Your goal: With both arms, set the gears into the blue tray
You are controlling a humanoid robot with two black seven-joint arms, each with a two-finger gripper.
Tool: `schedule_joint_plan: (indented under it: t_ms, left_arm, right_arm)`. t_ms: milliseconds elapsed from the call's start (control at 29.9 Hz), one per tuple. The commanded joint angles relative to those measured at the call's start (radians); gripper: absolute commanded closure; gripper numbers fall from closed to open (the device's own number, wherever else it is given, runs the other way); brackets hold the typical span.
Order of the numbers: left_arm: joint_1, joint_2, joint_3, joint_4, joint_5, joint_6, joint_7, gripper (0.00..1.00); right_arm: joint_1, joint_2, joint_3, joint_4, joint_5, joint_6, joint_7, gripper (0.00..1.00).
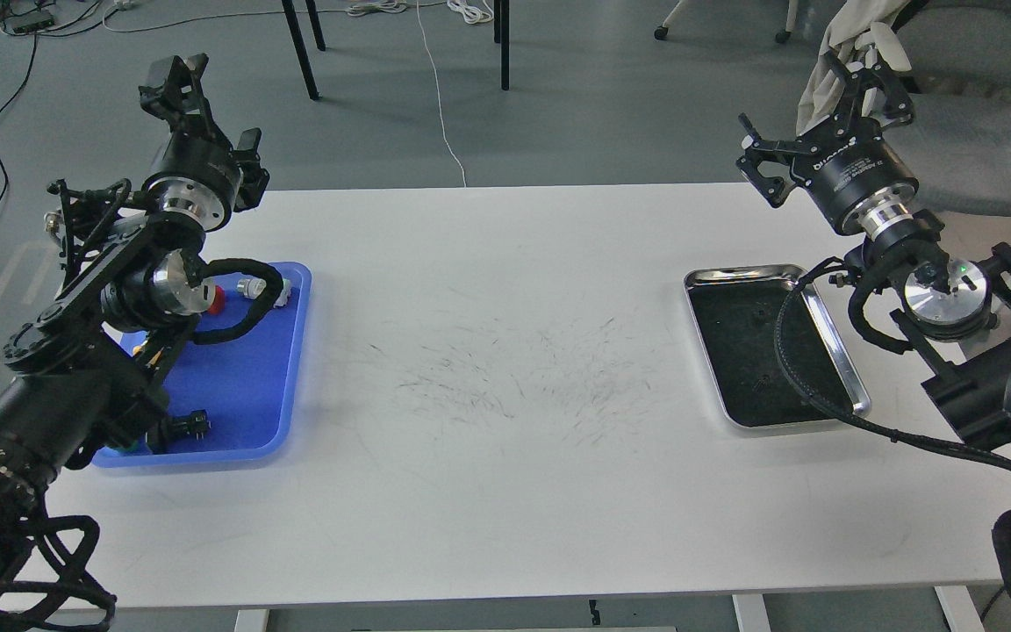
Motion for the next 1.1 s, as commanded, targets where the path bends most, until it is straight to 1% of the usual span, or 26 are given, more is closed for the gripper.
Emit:
schedule_joint_plan:
  t_ms: [0, 134, 535, 702, 802, 936, 1036, 1070]
  left_arm:
    - [0.003, 0.000, 0.000, 0.010, 0.003, 0.000, 0.000, 0.02]
    - [0.003, 0.002, 0.000, 0.011, 0.005, 0.000, -0.002, 0.02]
    - [0.003, 0.031, -0.012, 0.031, -0.006, -0.009, 0.000, 0.02]
    - [0.003, 0.038, -0.004, 0.044, -0.005, -0.012, 0.000, 0.02]
    - [0.003, 0.038, -0.009, 0.039, -0.005, -0.011, -0.008, 0.02]
    - [0.003, 0.035, -0.004, 0.036, -0.005, -0.003, -0.011, 0.02]
    - [0.005, 0.032, -0.006, 0.036, -0.005, -0.003, -0.018, 0.02]
    - [0.005, 0.031, -0.004, 0.036, -0.005, -0.003, -0.026, 0.02]
  right_arm:
    - [0.000, 0.001, -0.002, -0.007, 0.000, 0.000, 0.000, 0.01]
    - [0.005, 0.001, -0.002, -0.010, 0.000, 0.006, -0.006, 0.01]
    - [0.002, 0.001, 0.023, -0.010, 0.000, 0.009, 0.001, 0.01]
    - [-0.001, 0.003, 0.018, -0.056, 0.000, 0.023, 0.003, 0.01]
    - [0.006, 0.016, 0.023, -0.069, 0.000, 0.015, 0.003, 0.01]
    - [0.022, 0.018, 0.000, -0.074, 0.000, 0.004, -0.003, 0.01]
    - [0.025, -0.002, -0.060, -0.075, -0.040, 0.049, -0.029, 0.01]
    - [0.036, 0.004, -0.077, -0.088, -0.053, 0.050, -0.028, 0.01]
